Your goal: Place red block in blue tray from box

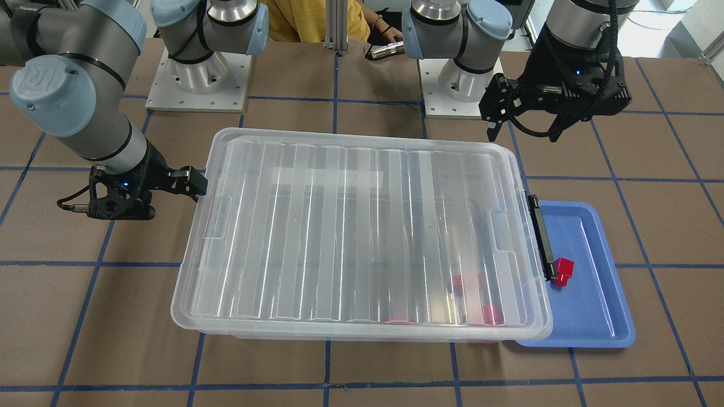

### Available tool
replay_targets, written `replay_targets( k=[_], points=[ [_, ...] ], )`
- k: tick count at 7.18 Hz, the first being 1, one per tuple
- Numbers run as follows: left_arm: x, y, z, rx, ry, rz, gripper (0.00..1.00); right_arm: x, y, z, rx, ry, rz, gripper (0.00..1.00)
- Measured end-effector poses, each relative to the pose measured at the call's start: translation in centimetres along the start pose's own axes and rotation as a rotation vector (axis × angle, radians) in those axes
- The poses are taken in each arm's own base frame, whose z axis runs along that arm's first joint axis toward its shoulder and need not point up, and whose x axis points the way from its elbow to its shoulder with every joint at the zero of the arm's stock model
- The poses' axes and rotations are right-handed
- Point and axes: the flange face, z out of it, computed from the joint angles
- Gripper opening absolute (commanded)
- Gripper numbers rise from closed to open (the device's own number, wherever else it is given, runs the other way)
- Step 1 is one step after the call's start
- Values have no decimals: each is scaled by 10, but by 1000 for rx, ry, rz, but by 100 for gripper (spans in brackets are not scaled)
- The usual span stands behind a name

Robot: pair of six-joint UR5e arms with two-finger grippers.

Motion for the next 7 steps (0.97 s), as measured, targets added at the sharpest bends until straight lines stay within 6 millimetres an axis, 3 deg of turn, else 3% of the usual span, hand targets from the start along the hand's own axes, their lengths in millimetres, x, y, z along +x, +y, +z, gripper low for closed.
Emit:
replay_targets(
  k=[4,5,7],
  points=[
    [0,0,0,1,1,0,100,-1,-2,-12,25,3,-3,100],
    [0,0,-1,1,1,0,100,-1,-3,-32,61,10,-4,100],
    [0,1,-1,2,1,0,100,-3,16,-98,113,35,-3,100]
  ],
)
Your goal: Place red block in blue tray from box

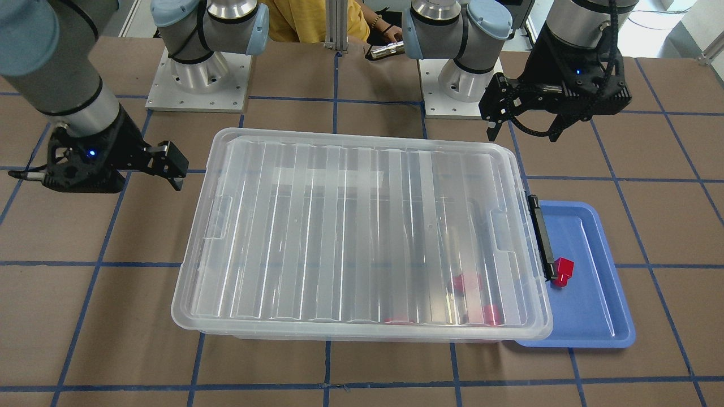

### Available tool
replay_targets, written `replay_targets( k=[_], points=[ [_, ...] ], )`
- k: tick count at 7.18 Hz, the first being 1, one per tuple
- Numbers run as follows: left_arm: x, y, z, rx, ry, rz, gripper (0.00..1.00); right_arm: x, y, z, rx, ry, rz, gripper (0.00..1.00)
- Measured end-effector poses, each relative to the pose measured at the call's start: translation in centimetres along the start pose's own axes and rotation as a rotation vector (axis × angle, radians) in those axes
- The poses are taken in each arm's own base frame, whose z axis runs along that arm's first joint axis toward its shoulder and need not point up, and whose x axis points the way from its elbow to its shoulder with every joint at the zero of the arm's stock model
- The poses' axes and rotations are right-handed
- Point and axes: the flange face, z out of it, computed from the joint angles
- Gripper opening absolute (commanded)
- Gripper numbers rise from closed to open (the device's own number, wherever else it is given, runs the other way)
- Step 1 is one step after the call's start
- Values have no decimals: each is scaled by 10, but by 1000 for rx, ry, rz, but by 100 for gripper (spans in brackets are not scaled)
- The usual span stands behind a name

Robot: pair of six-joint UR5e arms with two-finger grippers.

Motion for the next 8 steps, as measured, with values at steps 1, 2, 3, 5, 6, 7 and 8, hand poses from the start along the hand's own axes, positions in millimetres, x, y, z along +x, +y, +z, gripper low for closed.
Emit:
replay_targets(
  k=[1,2,3,5,6,7,8],
  points=[
    [0,0,0,0,0,0,100,-1,14,-29,4,15,16,100],
    [0,0,0,1,0,0,100,-5,27,-45,-3,25,59,100],
    [0,0,-1,2,0,0,100,-17,36,-51,-5,30,97,100],
    [0,0,-2,4,-2,3,100,-44,47,-52,-7,34,105,100],
    [0,0,-2,5,-2,4,100,-48,48,-52,-7,35,101,100],
    [0,0,-2,5,-2,4,100,-49,49,-52,-9,36,97,100],
    [0,0,-2,4,-2,4,100,-49,48,-51,-11,36,94,100]
  ],
)
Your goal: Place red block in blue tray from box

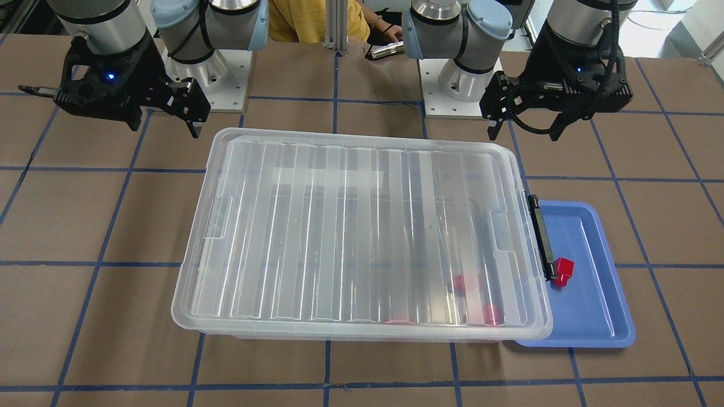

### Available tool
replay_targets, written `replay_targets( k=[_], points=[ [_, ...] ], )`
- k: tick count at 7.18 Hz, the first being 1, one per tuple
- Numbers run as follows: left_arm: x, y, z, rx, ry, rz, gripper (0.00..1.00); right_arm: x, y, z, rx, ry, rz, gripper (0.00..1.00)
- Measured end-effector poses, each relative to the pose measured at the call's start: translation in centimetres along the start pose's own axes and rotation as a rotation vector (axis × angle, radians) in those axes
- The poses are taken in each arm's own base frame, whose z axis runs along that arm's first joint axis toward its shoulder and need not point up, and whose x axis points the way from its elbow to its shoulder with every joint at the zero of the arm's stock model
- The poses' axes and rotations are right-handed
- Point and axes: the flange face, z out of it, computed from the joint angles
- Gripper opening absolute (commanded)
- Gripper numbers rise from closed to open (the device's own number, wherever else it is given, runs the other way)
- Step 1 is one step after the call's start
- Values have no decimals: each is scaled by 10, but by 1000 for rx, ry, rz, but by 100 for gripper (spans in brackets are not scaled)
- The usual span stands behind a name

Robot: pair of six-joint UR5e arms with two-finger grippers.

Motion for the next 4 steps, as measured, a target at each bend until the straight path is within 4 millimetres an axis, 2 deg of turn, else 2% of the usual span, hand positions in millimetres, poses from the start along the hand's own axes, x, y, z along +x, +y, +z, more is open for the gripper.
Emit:
replay_targets(
  k=[4],
  points=[
    [2,2,5,-11,2,0,100,3,-2,3,-5,-3,5,100]
  ],
)
